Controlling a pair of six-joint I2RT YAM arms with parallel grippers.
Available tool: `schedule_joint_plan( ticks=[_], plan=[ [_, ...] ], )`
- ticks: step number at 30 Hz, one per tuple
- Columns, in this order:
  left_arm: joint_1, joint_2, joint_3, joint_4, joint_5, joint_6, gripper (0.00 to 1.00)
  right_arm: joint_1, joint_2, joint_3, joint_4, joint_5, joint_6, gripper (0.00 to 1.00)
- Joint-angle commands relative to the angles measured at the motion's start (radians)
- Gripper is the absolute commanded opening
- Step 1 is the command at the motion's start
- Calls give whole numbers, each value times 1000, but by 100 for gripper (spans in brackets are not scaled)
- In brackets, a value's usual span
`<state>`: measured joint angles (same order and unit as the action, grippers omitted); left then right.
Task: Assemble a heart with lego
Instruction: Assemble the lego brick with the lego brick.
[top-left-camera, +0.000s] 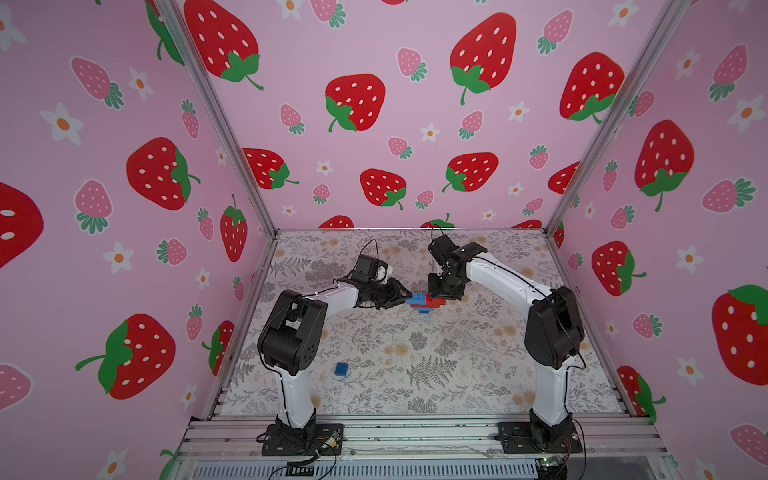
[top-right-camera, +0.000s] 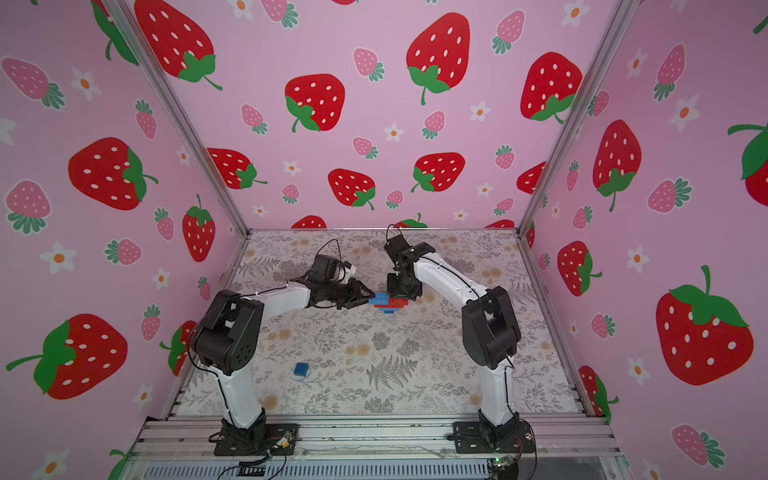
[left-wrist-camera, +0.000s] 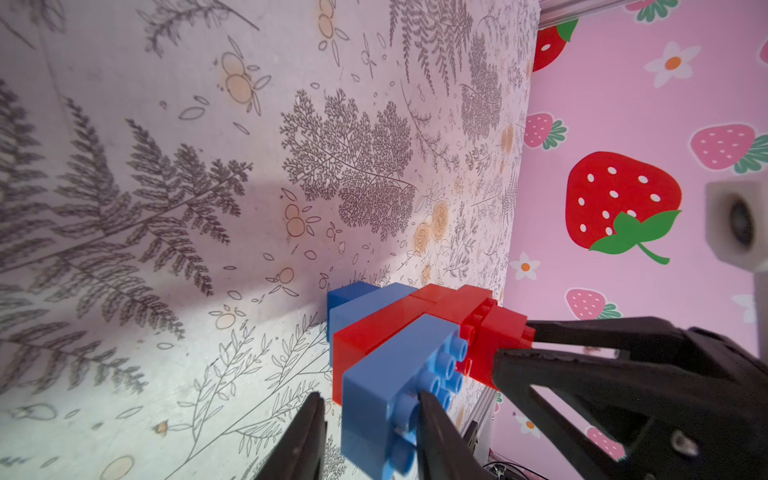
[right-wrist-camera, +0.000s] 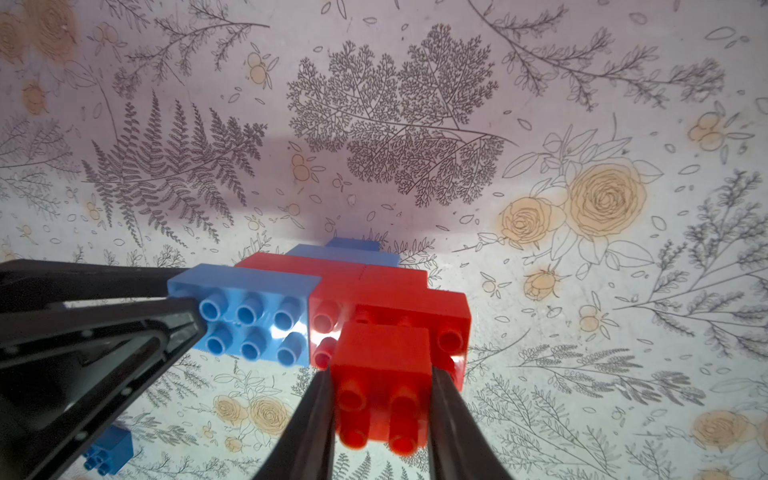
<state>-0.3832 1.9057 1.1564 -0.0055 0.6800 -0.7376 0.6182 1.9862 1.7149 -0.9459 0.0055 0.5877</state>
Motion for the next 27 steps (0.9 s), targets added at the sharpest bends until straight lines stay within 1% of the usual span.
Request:
schedule_joint_plan(
  ticks=[1, 9, 13, 17, 22, 27],
  plan=[
    [-9, -2, 19, -28, -29, 10, 41, 15, -31, -20, -22, 34, 32, 33],
    [-20, -5, 23, -36, -32, 21, 41, 0, 19, 29, -22, 43, 24, 34],
    [-19, -2, 24, -45, -37, 28, 41, -17, 38, 53, -17, 21, 19, 34],
    [-20, 1, 30, -51, -36, 31, 40, -15, 85, 96, -56, 1, -8, 34],
    [-19, -2, 41, -81, -53, 52, 40, -15, 104, 75, -71, -13, -23, 35],
    [-19, 6, 45, -97, -59, 70, 40, -14, 166, 117, -117, -62, -88, 35]
  ],
)
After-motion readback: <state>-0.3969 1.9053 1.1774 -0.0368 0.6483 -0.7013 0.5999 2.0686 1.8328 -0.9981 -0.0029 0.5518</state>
